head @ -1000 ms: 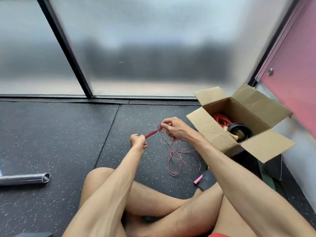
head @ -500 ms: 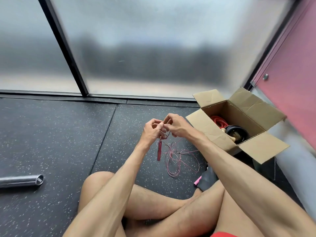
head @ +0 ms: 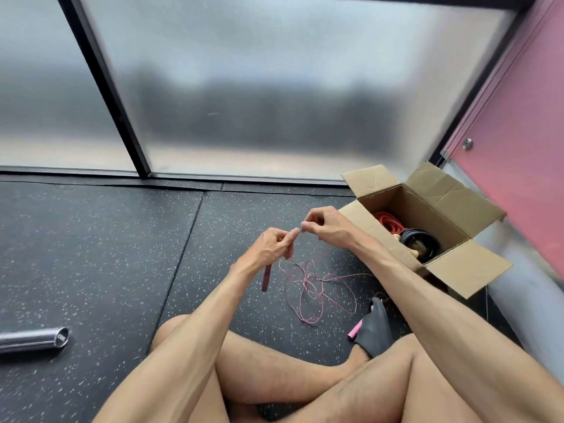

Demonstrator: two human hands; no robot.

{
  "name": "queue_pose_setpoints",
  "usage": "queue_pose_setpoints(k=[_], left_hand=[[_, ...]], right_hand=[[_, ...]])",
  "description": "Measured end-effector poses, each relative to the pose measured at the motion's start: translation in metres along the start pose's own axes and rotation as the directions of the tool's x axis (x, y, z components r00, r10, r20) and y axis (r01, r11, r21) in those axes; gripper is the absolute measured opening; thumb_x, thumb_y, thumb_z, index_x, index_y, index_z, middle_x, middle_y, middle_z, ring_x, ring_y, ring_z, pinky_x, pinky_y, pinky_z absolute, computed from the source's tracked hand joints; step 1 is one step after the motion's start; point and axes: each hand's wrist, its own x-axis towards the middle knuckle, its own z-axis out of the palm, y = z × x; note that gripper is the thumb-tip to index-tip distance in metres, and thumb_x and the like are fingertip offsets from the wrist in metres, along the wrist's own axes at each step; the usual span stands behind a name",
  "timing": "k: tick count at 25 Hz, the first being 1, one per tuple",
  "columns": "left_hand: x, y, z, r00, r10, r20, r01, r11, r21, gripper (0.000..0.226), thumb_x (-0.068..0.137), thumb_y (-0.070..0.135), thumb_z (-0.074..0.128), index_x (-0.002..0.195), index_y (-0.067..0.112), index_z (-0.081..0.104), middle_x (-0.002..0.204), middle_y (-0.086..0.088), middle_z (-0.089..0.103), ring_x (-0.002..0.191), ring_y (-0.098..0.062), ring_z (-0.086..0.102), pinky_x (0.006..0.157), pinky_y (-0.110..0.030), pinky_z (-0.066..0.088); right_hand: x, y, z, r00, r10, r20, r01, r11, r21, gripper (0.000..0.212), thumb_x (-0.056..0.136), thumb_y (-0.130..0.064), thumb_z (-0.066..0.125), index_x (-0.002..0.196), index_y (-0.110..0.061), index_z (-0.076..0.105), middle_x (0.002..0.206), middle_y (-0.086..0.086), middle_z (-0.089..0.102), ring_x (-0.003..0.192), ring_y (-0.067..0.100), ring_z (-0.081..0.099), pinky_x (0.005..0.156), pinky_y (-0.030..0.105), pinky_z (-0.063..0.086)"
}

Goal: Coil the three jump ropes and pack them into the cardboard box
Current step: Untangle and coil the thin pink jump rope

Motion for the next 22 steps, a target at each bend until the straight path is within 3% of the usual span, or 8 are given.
queue_pose_setpoints(k=[4,11,12,14,16,17,19,22], left_hand=[[0.001,0.025,0.005,0.997,0.004,0.073,0.023,0.934,-0.358,0.081,0.105,0.053,0.027,0.08,-0.011,0.071,0.076,-0.026,0.071,0.068,-0.025,0.068,0.078,-0.037,0.056],[0.005,0.059,-0.003,0.988,0.118,0.095,-0.067,0.903,-0.424,0.038,0.105,0.023,0.048,0.095,-0.007,0.069,0.067,-0.015,0.064,0.061,-0.024,0.064,0.069,-0.033,0.053],[0.006,0.062,-0.004,0.99,0.114,0.086,-0.076,0.931,-0.358,0.038,0.105,0.023,0.048,0.095,-0.006,0.07,0.064,-0.013,0.065,0.06,-0.023,0.065,0.068,-0.031,0.053],[0.011,0.068,-0.006,0.994,0.093,0.064,-0.094,0.996,0.013,0.038,0.106,0.025,0.046,0.09,0.006,0.074,0.062,-0.005,0.071,0.056,-0.012,0.062,0.061,-0.024,0.048],[0.014,0.074,-0.007,0.996,0.083,0.032,-0.089,0.917,0.388,0.035,0.105,0.025,0.045,0.084,0.017,0.072,0.063,0.004,0.073,0.049,0.0,0.056,0.056,-0.022,0.041],[0.016,0.075,-0.007,0.996,0.088,0.004,-0.081,0.893,0.443,0.034,0.105,0.023,0.045,0.084,0.018,0.071,0.063,0.004,0.073,0.049,0.001,0.056,0.055,-0.021,0.041],[0.019,0.071,-0.006,0.995,0.091,-0.039,-0.076,0.952,0.297,0.033,0.105,0.017,0.043,0.088,0.01,0.07,0.059,0.001,0.069,0.048,-0.004,0.058,0.054,-0.023,0.046],[0.019,0.062,-0.004,1.0,0.023,-0.021,-0.025,0.988,-0.151,0.036,0.107,0.013,0.039,0.082,0.002,0.063,0.05,0.003,0.046,0.042,-0.014,0.046,0.047,-0.027,0.038]], right_hand=[[0.002,-0.003,-0.007,0.991,0.015,-0.133,0.012,0.98,0.198,0.012,0.095,-0.015,0.065,0.085,-0.008,0.065,0.066,0.002,0.058,0.052,0.011,0.049,0.048,0.026,0.045],[-0.002,0.026,-0.008,0.962,0.102,-0.254,0.004,0.923,0.385,0.034,0.094,-0.036,0.066,0.089,-0.002,0.063,0.063,-0.001,0.054,0.048,0.007,0.05,0.051,0.028,0.049],[-0.004,0.028,-0.005,0.959,0.114,-0.258,0.003,0.91,0.414,0.035,0.094,-0.038,0.064,0.088,-0.003,0.063,0.062,-0.003,0.053,0.048,0.006,0.05,0.054,0.031,0.052],[-0.007,0.032,0.002,0.954,0.129,-0.272,0.003,0.899,0.437,0.033,0.095,-0.038,0.062,0.086,-0.007,0.063,0.064,-0.003,0.054,0.052,0.007,0.051,0.056,0.033,0.054],[-0.009,0.034,0.009,0.947,0.127,-0.294,0.009,0.907,0.42,0.034,0.095,-0.041,0.062,0.083,-0.009,0.063,0.066,0.0,0.056,0.055,0.012,0.053,0.051,0.026,0.051],[-0.009,0.035,0.011,0.944,0.124,-0.306,0.014,0.911,0.413,0.035,0.095,-0.042,0.061,0.082,-0.01,0.063,0.065,0.0,0.055,0.055,0.013,0.053,0.05,0.023,0.05],[-0.007,0.035,0.013,0.937,0.111,-0.331,0.036,0.912,0.409,0.037,0.095,-0.043,0.061,0.08,-0.009,0.064,0.062,0.0,0.052,0.055,0.013,0.052,0.05,0.027,0.052],[-0.004,0.038,0.011,0.934,0.105,-0.341,0.048,0.911,0.411,0.038,0.096,-0.043,0.059,0.08,-0.009,0.064,0.061,0.0,0.049,0.056,0.013,0.051,0.054,0.036,0.058]])
